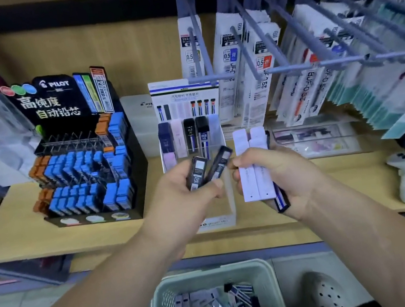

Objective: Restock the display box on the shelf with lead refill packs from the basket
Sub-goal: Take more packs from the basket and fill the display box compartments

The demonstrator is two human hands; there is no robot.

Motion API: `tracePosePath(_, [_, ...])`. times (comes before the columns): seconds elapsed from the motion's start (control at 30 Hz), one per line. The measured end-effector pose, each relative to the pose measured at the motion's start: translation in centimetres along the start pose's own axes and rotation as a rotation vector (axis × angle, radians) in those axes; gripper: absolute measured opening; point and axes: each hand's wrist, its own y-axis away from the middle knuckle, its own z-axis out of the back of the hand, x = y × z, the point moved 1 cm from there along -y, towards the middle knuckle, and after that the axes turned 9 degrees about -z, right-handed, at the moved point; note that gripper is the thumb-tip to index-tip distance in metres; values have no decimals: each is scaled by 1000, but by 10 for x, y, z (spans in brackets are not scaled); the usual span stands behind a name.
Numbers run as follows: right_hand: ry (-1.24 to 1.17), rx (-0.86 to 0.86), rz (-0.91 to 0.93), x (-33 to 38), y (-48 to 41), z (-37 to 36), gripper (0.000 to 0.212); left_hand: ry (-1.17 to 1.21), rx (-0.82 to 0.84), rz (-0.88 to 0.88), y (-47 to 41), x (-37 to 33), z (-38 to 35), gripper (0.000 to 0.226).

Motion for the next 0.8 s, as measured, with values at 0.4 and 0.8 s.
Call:
tracePosePath(0.4, [-7,-13,39,2,-7,-9,22,44,-126,-51,-13,11,0,13])
tracePosePath(0.8, [82,22,29,0,-4,-5,28,-76,13,-139,-5,6,-7,21])
